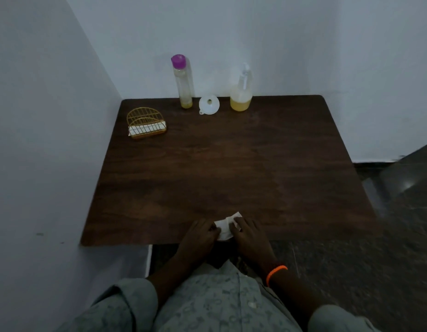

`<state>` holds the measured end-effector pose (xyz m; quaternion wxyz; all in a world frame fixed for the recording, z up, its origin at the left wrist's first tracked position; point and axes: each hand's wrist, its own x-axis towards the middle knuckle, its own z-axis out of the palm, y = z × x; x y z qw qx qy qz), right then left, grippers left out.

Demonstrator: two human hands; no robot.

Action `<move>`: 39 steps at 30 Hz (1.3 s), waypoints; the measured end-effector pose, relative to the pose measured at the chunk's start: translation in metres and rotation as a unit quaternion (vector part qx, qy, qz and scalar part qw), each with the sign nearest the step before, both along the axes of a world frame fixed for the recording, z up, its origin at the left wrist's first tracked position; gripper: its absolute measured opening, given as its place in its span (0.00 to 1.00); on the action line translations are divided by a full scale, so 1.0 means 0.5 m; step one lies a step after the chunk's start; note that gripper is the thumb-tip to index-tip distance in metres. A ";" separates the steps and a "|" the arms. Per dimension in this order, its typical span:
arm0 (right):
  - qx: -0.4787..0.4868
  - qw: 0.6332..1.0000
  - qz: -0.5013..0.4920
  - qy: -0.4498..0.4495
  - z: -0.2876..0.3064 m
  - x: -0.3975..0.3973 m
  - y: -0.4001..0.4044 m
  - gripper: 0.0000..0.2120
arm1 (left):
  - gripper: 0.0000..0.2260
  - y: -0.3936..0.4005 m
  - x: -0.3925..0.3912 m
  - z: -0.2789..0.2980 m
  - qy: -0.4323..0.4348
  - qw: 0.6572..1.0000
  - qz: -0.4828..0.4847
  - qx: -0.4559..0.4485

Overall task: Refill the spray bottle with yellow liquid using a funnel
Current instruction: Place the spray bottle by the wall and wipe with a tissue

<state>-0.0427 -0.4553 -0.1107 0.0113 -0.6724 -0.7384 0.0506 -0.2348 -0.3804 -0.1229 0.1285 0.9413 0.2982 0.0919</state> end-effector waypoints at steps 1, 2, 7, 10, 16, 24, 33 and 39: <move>0.014 1.000 0.002 0.002 -0.002 -0.002 -0.003 0.18 | 0.06 0.001 -0.001 0.002 0.000 1.000 0.001 -0.006; 0.023 1.000 0.003 0.007 -0.001 -0.005 -0.008 0.18 | 0.06 0.001 -0.003 0.000 -0.001 1.000 -0.001 -0.009; 0.065 0.996 0.035 0.040 0.001 -0.014 -0.041 0.14 | 0.05 -0.009 -0.020 0.000 0.012 1.000 -0.017 -0.005; 0.069 0.995 0.037 0.054 -0.001 -0.012 -0.054 0.08 | 0.05 -0.022 -0.032 -0.011 0.011 1.000 -0.022 -0.017; -0.019 0.992 0.001 0.124 -0.006 -0.005 -0.067 0.09 | 0.04 -0.028 -0.048 -0.007 0.012 0.999 -0.043 -0.013; -0.111 0.846 -0.292 0.431 0.067 0.073 -0.018 0.17 | 0.05 0.062 0.028 0.071 -0.095 0.955 0.072 -0.270; -0.026 0.704 -0.454 0.546 0.174 0.217 0.013 0.07 | 0.10 0.186 0.246 0.138 -0.157 0.859 0.085 -0.481; 0.024 0.673 -0.489 0.555 0.174 0.373 -0.004 0.05 | 0.10 0.200 0.447 0.131 -0.137 0.860 0.064 -0.488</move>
